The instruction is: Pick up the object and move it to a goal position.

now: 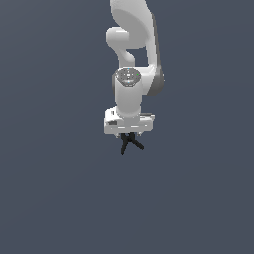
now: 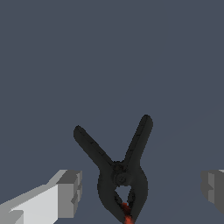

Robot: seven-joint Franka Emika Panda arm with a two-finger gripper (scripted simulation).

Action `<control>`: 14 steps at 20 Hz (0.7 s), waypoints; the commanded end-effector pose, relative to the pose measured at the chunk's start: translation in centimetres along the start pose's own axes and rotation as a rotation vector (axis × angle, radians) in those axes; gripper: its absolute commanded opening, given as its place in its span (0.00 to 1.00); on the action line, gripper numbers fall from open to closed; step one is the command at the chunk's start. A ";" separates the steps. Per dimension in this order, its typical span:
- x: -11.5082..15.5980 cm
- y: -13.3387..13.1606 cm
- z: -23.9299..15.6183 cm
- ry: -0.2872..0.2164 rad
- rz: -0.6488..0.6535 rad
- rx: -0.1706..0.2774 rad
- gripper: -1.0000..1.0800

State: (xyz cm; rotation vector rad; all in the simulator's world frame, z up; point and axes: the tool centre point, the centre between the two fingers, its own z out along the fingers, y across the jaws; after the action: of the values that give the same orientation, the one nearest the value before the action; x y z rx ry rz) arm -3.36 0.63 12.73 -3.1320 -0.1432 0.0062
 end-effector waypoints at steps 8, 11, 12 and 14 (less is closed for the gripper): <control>-3.6 -0.6 4.7 0.002 -0.121 -0.006 0.96; -4.3 -0.7 5.4 0.003 -0.142 -0.007 0.96; -4.4 -0.7 5.5 0.003 -0.147 -0.007 0.96; -4.6 -0.7 5.7 0.003 -0.153 -0.007 0.96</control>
State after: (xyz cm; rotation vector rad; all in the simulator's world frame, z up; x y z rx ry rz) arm -7.90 0.96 7.19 -3.1193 -0.3721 0.0020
